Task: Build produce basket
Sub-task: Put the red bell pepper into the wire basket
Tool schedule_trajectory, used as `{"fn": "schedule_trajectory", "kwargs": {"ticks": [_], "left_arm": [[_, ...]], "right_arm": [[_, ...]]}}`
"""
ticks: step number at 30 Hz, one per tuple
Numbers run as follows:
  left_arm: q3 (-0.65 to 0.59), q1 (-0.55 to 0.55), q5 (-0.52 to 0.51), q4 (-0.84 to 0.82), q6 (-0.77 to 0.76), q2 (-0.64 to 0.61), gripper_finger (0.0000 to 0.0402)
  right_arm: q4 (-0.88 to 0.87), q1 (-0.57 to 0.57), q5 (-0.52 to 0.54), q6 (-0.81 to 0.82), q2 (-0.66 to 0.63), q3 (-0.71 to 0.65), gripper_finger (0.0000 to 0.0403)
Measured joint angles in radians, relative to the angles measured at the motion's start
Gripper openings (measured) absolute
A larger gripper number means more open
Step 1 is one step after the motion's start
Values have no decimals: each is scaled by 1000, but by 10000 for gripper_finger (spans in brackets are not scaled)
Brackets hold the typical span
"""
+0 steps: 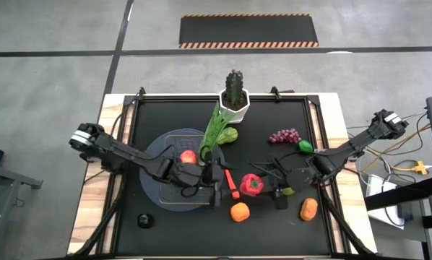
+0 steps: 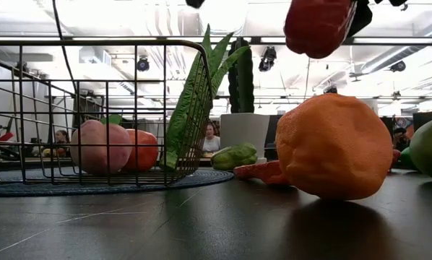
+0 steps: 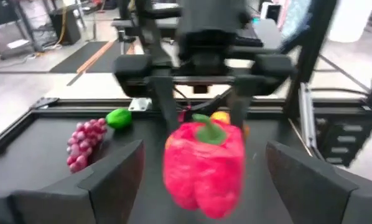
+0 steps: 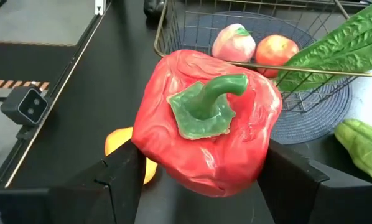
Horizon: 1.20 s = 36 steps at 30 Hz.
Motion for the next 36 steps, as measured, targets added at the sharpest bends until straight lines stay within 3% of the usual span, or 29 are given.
{"fn": "schedule_trajectory", "kwargs": {"ticks": [3,9,16,29,36], "left_arm": [[-7,22,31,10,-2,15,341],[-14,69,242,174,3,102,356],[-5,109,265,264,3,184,356],[-11,117,339,288,34,208,355],[-11,116,339,286,53,208,298]], "right_arm": [[0,0,-1,-4,0,0,248],[5,-5,-2,-21,5,0,248],[1,-5,-9,-22,5,0,248],[6,-5,-18,-22,5,0,248],[6,-5,-16,-24,5,1,253]]}}
